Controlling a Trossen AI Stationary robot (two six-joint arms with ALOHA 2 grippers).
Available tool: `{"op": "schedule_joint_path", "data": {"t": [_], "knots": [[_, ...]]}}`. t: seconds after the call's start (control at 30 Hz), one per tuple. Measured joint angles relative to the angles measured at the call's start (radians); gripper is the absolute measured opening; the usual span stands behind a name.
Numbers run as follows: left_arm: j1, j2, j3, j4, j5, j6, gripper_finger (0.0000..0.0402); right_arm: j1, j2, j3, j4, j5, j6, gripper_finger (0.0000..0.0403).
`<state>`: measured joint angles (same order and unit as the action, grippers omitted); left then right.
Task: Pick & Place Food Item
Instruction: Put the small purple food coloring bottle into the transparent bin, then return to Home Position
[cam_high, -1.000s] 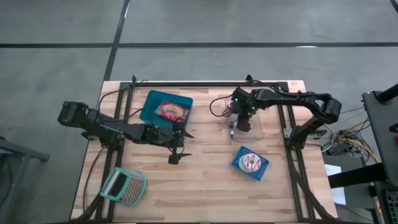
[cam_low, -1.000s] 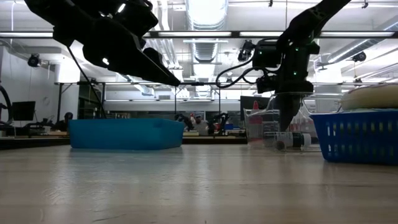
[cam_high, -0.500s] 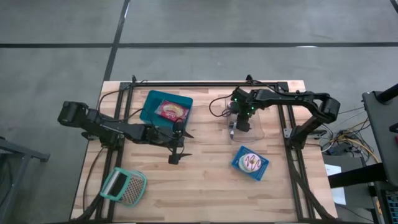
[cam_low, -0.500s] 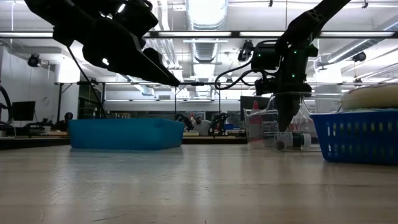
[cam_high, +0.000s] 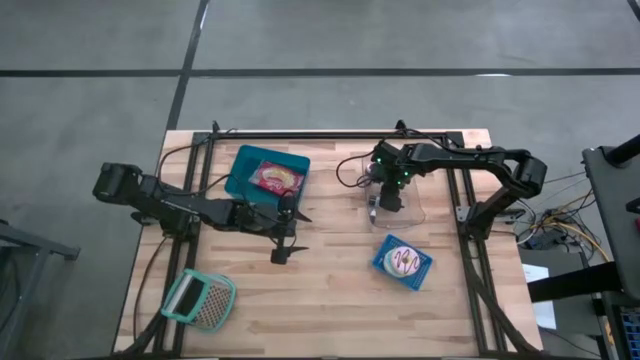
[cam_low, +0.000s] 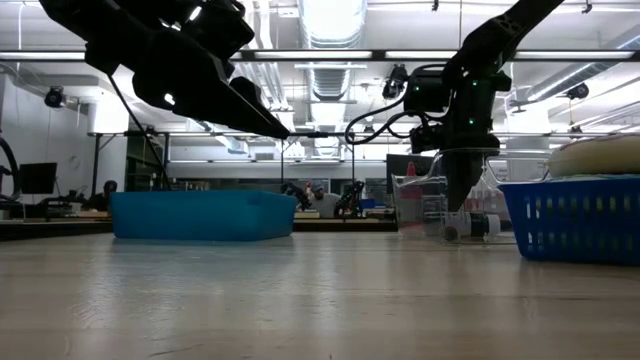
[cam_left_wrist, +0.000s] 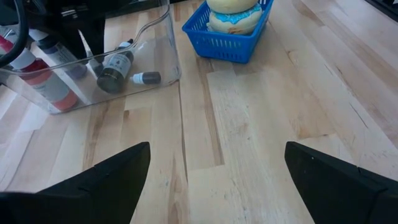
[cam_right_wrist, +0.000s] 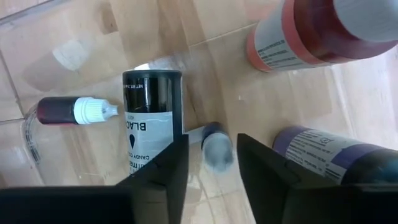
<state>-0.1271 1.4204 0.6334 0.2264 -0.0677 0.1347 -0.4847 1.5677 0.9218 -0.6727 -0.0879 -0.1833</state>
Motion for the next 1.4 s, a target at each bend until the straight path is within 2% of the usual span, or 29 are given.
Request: {"op": "schedule_joint_path", "data": {"t": [0.77, 0.93, 1.13, 1.4], "knots": [[0.0, 0.0, 0.0, 0.0, -0.003, 0.004, 0.0377, 0.0, -0.012, 0.029, 0.058, 0.011, 0.022, 0.0218], [0.0, -0.001, 0.0, 0.006, -0.044, -0.013, 0.0377, 0.001, -0.049, 0.039, 0.062, -0.019, 0.051, 0.0221], [0.001, -0.002, 0.0, 0.004, -0.045, -0.027, 0.0377, 0.01, -0.118, 0.051, 0.071, -0.026, 0.124, 0.0221], [0.001, -0.002, 0.0, 0.002, -0.045, -0.079, 0.0377, 0.072, -0.229, 0.051, 0.138, -0.034, 0.131, 0.0221]]}}
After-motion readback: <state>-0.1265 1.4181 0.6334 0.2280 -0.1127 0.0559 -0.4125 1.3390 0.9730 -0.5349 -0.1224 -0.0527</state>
